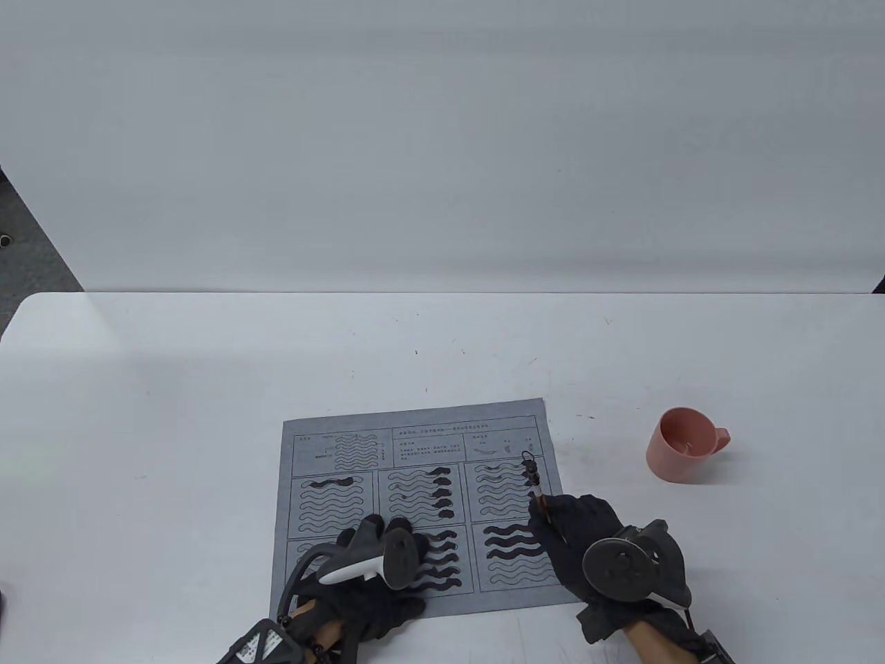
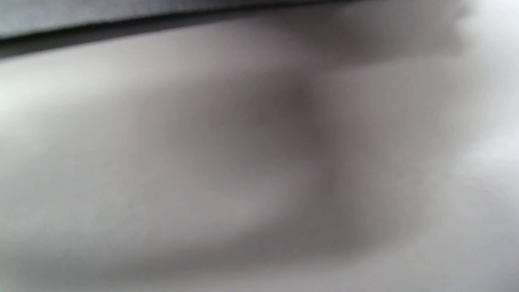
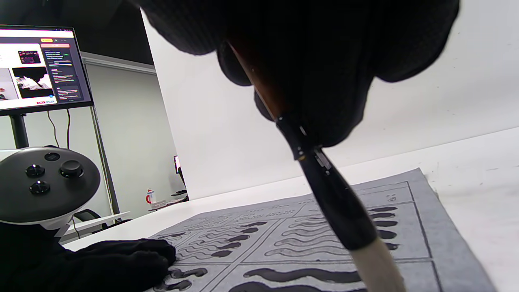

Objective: Trace patterns on water writing practice cloth with Chinese brush

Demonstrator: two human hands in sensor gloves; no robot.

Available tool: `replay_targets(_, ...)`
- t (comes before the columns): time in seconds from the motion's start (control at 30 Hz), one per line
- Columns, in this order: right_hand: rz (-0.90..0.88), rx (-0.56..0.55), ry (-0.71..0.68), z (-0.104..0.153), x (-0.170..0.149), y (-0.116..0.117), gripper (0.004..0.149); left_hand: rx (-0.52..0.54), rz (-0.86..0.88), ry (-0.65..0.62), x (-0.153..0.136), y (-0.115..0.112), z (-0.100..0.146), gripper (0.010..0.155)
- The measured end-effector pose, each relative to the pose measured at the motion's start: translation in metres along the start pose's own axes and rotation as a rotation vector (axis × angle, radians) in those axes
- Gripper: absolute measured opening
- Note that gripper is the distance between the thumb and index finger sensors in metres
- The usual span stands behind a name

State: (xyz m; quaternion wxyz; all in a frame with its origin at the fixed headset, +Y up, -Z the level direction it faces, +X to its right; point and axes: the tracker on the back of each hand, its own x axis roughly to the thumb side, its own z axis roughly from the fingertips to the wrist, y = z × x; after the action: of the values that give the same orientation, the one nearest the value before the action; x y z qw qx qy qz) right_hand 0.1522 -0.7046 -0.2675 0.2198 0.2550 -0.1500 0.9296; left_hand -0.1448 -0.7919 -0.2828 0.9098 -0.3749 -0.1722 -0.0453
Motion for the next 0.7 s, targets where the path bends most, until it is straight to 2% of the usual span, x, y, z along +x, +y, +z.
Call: replay_targets(0.7, -0.020, -0.031, -0.015, 0.0008, 0.0007, 0.0009, 0.040, 0.000, -0.001, 0.001, 0.0000, -0.0001, 0.0000, 0.085)
